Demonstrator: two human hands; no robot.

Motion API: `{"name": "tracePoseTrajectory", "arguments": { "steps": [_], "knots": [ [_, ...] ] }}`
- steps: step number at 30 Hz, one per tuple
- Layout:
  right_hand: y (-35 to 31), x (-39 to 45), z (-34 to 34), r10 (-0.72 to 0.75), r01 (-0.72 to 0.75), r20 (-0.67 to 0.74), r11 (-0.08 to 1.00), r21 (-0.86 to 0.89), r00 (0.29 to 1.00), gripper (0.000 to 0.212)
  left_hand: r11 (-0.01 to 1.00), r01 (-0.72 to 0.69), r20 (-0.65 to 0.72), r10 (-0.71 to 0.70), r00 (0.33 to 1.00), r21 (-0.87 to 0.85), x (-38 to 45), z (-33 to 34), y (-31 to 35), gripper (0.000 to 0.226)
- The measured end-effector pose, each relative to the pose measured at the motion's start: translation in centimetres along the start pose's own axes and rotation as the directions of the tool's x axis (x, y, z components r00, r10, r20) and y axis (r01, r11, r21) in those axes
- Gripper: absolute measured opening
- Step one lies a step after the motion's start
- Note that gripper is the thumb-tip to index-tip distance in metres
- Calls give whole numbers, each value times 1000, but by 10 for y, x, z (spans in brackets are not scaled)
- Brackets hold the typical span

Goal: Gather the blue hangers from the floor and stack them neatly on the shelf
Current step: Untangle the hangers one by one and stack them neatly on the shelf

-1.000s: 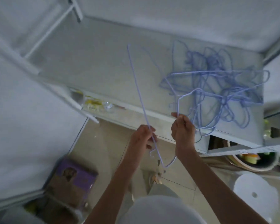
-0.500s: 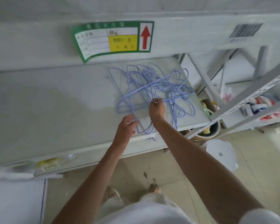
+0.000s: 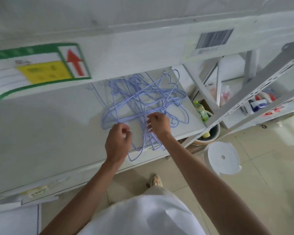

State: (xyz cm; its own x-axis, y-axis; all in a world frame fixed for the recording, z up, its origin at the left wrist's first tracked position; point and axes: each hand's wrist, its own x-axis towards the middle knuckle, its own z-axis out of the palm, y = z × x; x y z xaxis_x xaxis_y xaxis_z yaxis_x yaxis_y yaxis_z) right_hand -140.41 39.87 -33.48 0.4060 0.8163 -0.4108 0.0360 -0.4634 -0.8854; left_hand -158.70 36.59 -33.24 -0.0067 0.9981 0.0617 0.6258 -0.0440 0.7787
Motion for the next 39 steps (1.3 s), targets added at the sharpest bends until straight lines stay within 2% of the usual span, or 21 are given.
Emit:
{"name": "tracePoseTrajectory", "arguments": {
  "steps": [2, 4, 7, 10, 13, 14, 16, 18, 20, 23, 25, 28, 30, 32, 36, 39],
  "knots": [
    [-2, 8, -11, -70, 70, 14, 997, 12, 997, 29, 1000, -3, 119, 1, 993, 15, 10, 20, 15, 6],
    [-4, 12, -26, -198, 198, -6, 980, 24, 980, 30, 995, 68, 219, -84, 972, 76, 23, 38, 25, 7],
    [-4, 23, -59, -341, 341, -90, 940, -16, 936, 27, 963, 157, 209, -203, 957, 220, 43, 61, 30, 16],
    [1, 45, -93, -380, 350, -76, 902, -252, 922, 25, 913, 129, 156, -203, 967, 386, 65, 82, 37, 33],
    [11, 65, -115, -326, 289, 53, 737, -611, 944, 15, 877, 85, 124, -161, 979, 473, 77, 96, 41, 38],
    [14, 69, -119, -309, 282, 83, 686, -671, 948, 12, 876, 72, 105, -138, 985, 476, 77, 100, 42, 35],
    [18, 72, -122, -308, 313, 138, 643, -699, 941, 25, 886, 39, 91, -91, 992, 462, 73, 102, 42, 30],
    [23, 72, -121, -330, 367, 190, 643, -672, 925, 36, 910, 35, 77, -73, 994, 413, 67, 101, 38, 30],
    [23, 69, -117, -372, 401, 187, 664, -631, 909, 37, 934, 58, 32, -74, 997, 352, 65, 99, 36, 29],
    [21, 67, -116, -407, 422, 160, 709, -565, 899, 27, 954, 61, -62, -45, 997, 292, 57, 93, 38, 28],
    [17, 66, -117, -398, 435, 185, 757, -487, 899, 19, 974, 72, -126, -46, 991, 216, 51, 84, 40, 30],
    [6, 61, -119, -364, 436, 252, 824, -362, 897, 18, 994, 16, -216, 8, 976, 111, 47, 60, 42, 25],
    [-2, 56, -120, -316, 383, 280, 894, -231, 906, 19, 996, 15, -322, 15, 947, 93, 42, 39, 38, 17],
    [-14, 49, -120, -257, 309, 304, 942, -134, 917, 18, 997, 53, -389, -29, 921, 53, 36, 14, 33, 23],
    [-33, 34, -109, -146, 157, 349, 988, -4, 926, 15, 989, 84, -361, -124, 924, -123, 24, -23, 27, 12],
    [-42, 23, -103, -134, 98, 340, 988, 122, 931, 21, 969, 107, -353, -183, 918, -225, 18, -38, 25, 18]
  ]
}}
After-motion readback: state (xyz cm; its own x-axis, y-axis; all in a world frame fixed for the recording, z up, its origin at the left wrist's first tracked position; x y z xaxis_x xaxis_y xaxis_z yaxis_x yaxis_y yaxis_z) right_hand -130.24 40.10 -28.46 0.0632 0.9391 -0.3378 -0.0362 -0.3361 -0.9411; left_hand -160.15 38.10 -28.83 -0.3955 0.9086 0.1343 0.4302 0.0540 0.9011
